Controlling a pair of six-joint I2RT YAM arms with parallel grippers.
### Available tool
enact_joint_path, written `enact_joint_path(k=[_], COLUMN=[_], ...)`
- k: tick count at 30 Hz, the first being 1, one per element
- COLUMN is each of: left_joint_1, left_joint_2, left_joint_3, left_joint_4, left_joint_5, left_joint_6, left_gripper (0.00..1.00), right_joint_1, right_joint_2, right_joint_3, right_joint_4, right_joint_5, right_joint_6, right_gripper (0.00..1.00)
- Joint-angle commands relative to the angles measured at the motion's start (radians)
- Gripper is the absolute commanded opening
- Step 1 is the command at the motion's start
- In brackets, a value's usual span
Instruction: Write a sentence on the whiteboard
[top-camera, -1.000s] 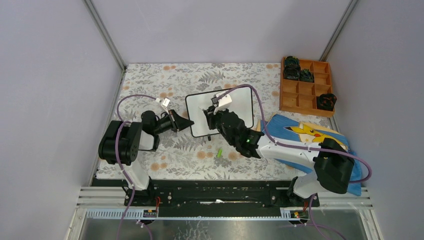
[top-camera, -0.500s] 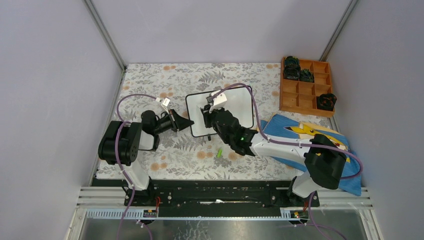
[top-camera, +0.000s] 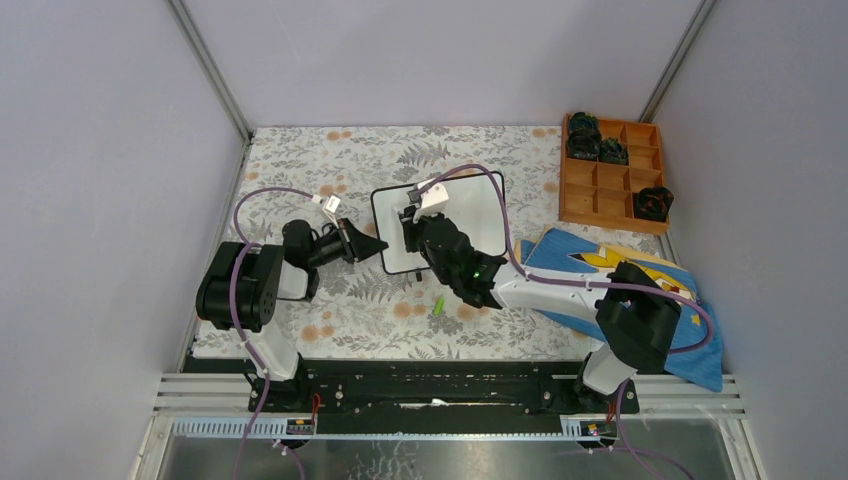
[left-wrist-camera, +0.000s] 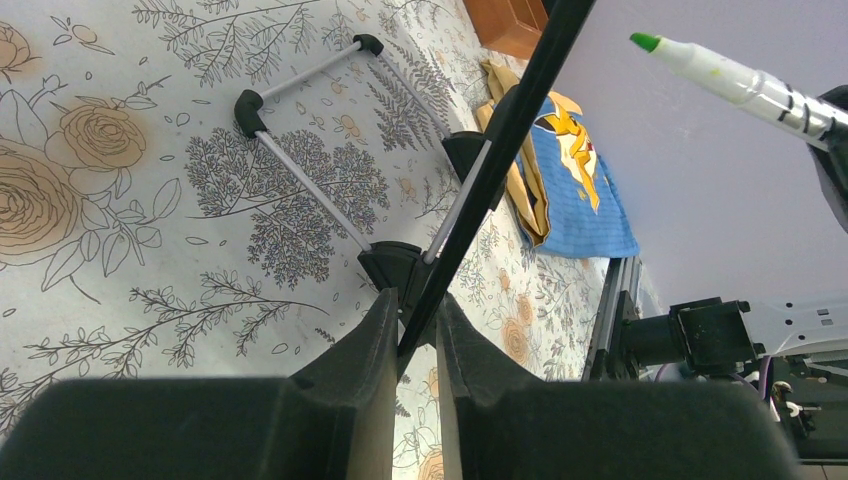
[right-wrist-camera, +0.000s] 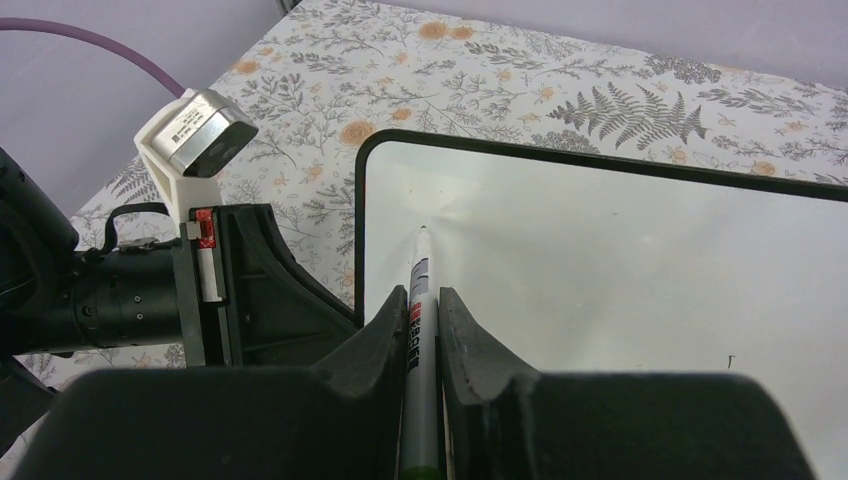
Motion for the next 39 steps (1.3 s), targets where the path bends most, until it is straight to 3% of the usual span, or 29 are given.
enact_joint_path(k=[1, 19, 39], left_joint_1=[-0.008, -0.011, -0.016], left_joint_2=[-0.009, -0.008, -0.012], left_joint_3=[0.015, 0.015, 0.017], left_joint_4=[-0.038, -0.047, -0.057], left_joint_5=[-0.001, -0.003, -0.008], left_joint_6=[0.020, 0.026, 0.034], left_gripper=[0.15, 0.10, 0.07], right_joint_1=[-0.014, -0.032, -0.033], right_joint_2=[0.015, 0.010, -0.101], right_joint_3=[0.051, -0.006, -0.085], right_joint_4=[0.060, 0.031, 0.053], right_joint_5=[0.043, 0.051, 0.039], right_joint_6=[0.011, 0.048, 0.071], right_gripper=[0.00, 0.00, 0.00])
